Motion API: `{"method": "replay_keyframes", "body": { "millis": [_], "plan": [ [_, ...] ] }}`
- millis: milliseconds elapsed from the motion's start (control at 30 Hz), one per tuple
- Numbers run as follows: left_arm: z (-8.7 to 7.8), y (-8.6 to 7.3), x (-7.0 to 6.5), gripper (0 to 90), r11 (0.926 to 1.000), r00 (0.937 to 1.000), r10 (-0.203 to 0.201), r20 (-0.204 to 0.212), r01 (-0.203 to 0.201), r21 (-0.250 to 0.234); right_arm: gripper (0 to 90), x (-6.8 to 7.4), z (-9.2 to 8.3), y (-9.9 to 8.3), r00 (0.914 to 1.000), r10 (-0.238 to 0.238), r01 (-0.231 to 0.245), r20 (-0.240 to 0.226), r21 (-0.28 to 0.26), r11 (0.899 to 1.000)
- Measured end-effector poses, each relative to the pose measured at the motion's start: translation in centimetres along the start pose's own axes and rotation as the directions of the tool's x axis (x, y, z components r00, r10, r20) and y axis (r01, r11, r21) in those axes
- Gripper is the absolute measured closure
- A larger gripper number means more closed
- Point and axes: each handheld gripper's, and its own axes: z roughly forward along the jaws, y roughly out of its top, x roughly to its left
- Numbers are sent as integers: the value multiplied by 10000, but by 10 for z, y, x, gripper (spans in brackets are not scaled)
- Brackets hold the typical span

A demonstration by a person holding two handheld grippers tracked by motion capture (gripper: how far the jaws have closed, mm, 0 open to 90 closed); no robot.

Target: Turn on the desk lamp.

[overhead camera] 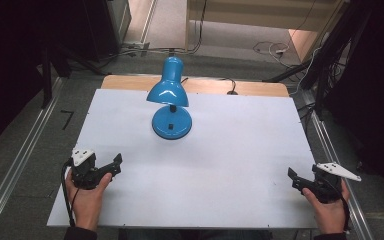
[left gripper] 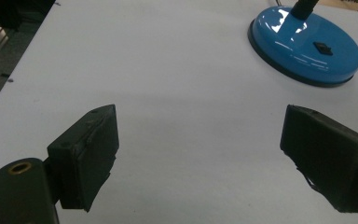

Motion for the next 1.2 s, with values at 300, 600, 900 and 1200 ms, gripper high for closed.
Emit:
{"method": "replay_keyframes", "body": {
  "millis": [300,600,900,1200],
  "plan": [
    [5,5,-5,128,9999,10000,94,22,-94,-73,108,1,1,1,10000,-42,42,34,2,10000],
    [11,9,-12,139,9998,9997,180,159,-178,-117,108,3,2,1,9999,-111,111,43,48,9999],
    [25,13,-20,142,9996,9994,263,212,-263,30,108,1,6,1,10000,-38,39,-84,124,9999],
    [32,16,-31,147,9984,9977,554,400,-558,79,108,2,5,2,9999,-55,56,-99,73,10000]
  ]
}}
